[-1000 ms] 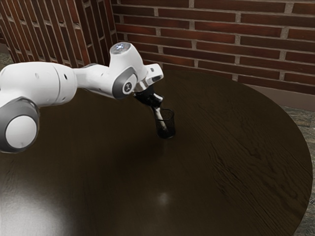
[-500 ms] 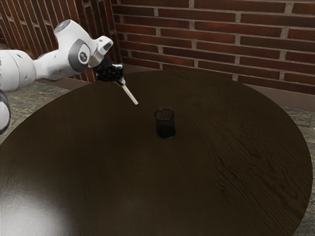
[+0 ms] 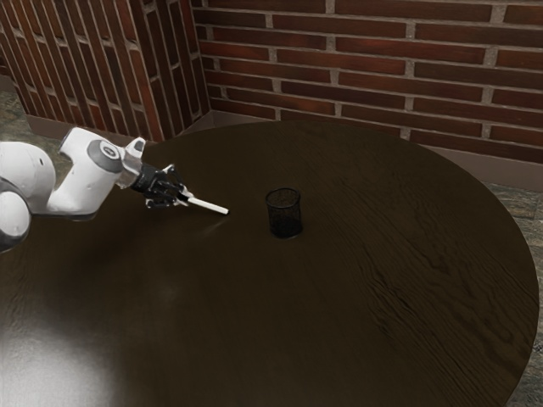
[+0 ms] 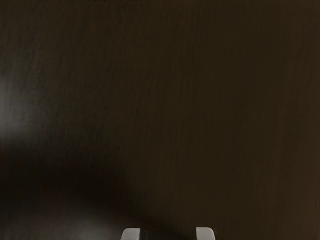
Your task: Take the marker out of the pen holder and place it to the left of the pen holder.
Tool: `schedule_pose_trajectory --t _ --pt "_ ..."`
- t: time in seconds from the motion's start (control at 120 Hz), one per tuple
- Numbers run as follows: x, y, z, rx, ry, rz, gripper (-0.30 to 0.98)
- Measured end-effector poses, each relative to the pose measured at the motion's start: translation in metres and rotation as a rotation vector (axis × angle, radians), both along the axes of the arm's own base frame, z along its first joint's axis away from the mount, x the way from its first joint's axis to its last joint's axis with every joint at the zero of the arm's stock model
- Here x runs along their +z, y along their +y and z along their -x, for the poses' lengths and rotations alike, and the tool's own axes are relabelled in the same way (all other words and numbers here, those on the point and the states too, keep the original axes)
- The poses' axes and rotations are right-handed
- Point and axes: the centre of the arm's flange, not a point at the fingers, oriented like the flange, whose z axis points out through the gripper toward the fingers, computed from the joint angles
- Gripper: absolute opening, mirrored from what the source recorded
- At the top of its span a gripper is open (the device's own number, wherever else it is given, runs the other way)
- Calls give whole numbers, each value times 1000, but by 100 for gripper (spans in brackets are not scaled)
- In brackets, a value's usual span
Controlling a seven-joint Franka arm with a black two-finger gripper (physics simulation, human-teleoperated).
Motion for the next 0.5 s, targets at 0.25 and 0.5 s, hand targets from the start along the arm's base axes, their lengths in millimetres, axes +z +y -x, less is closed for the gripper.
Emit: schedule_pose_trajectory --t 0.25,0.5 --pt "-21 12 10 22 11 44 25" --pt "-12 7 28 -28 69 10 49"
